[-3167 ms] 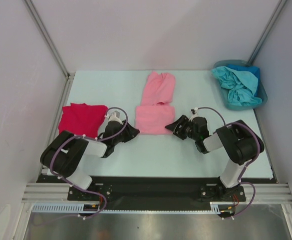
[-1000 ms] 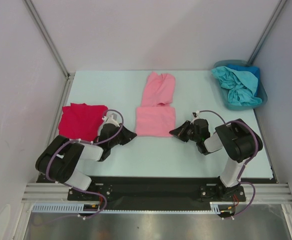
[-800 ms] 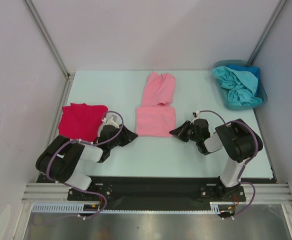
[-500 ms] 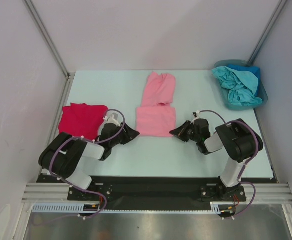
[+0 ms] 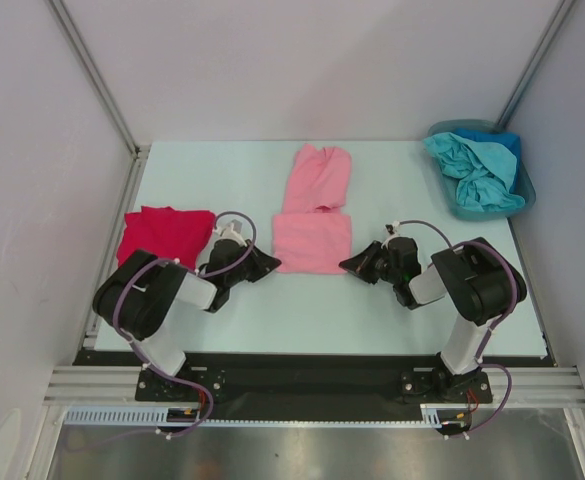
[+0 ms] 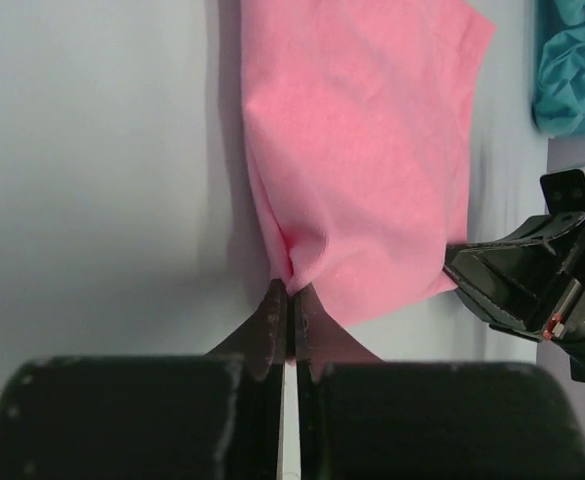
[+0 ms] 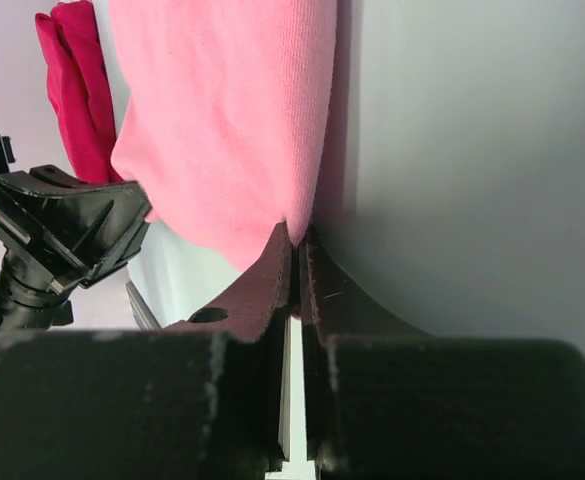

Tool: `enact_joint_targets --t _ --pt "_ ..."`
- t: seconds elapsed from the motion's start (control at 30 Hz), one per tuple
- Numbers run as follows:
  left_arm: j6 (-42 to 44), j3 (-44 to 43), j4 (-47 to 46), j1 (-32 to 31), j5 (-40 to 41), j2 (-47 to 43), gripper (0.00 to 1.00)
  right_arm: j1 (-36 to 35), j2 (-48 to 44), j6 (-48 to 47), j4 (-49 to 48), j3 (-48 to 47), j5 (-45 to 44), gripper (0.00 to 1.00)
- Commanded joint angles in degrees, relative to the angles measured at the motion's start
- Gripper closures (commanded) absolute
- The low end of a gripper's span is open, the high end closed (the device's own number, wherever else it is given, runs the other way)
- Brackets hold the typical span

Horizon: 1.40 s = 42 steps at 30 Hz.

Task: Fold and stack the t-shirts
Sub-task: Fold the tshirt

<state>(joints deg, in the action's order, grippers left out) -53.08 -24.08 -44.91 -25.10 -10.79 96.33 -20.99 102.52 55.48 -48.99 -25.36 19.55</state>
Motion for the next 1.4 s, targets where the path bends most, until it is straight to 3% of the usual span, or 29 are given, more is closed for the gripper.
enact_joint_targets --t 0.0,0.2,0.43,0.9,1.1,1.2,1.37 --pt "0.08 2.36 -2.29 0.05 -0.20 -2.20 1.00 0.25 0.22 -1.43 2.50 -0.39 -0.04 1.00" --pt "-0.18 8.24 -1.77 -0.47 1.03 -9.03 1.00 0.34 -0.39 -1.26 2.06 0.75 -0.13 1.00" --pt "0.52 13.09 7.44 -1.18 3.31 -21.25 1.00 0.43 -7.23 -0.55 3.81 4.53 -1.27 1.00" --pt "-0.53 16.96 25.82 -5.48 6.65 -43.67 1.00 -5.20 -32.81 -2.13 25.95 8.14 -8.39 1.00" --pt "0.52 10.48 44.09 -7.24 12.52 -56.51 1.00 -6.95 -39.67 -1.78 32.99 6.04 -10.76 1.00" --pt "3.33 4.49 46.31 -7.33 14.47 -54.60 1.00 -7.04 -38.72 -2.66 33.09 3.67 -11.20 1.00" --pt "6.93 -5.60 42.72 -7.24 16.41 -42.57 1.00 -5.12 -34.94 -5.29 32.29 -2.48 -11.03 1.00"
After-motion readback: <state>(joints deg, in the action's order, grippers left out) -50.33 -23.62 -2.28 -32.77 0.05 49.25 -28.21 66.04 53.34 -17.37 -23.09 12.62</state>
